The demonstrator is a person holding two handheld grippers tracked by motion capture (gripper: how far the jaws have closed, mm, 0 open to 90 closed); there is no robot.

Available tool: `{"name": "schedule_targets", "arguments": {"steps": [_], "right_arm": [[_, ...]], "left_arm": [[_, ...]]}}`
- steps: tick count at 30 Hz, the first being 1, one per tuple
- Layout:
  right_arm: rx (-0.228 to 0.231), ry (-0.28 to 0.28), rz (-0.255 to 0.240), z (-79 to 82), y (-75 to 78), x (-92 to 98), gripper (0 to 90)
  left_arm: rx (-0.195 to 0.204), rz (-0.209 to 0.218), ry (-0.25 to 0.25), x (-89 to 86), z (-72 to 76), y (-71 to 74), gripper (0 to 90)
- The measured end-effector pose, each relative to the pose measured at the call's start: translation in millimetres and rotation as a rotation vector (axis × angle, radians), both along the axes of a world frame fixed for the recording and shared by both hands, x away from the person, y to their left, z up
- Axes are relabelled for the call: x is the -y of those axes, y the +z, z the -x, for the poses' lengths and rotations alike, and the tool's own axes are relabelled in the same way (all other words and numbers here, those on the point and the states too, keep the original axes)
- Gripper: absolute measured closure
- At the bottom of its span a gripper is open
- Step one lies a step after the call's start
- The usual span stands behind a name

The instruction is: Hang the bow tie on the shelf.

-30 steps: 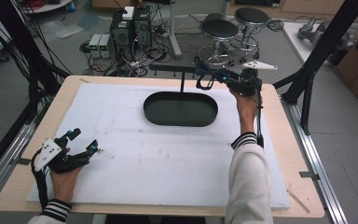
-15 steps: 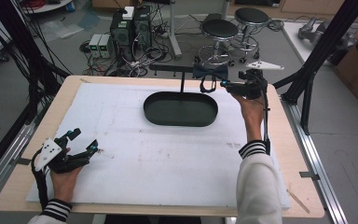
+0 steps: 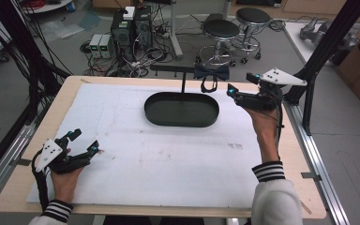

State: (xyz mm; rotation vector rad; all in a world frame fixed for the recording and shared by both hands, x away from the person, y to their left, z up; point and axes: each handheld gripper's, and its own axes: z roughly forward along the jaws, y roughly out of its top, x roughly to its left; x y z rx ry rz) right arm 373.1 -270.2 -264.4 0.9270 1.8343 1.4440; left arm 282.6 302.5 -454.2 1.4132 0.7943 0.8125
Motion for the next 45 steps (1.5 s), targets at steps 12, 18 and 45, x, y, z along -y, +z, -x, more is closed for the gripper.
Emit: {"name": "schedule_targets", "arguments": {"steps": [12, 18, 45], "right_arm": [[0.042, -0.017, -0.046, 61.2, -45.1, 10.6, 15.1], [0.034, -0.032, -0.070, 79.8, -92.8, 3.9, 11.9], [-0.099, -0.089, -0.096, 81.0, -182.5, -7.4, 11.8]], "left_arm": [[0.007, -0.005, -0.002, 0.0, 0.5, -0.1, 17.2], [0.002, 0.000, 0.000, 0.3, 0.1, 0.0, 17.3], [0.007, -0.001, -0.004, -0.4, 0.6, -0.2, 16.7]]}}
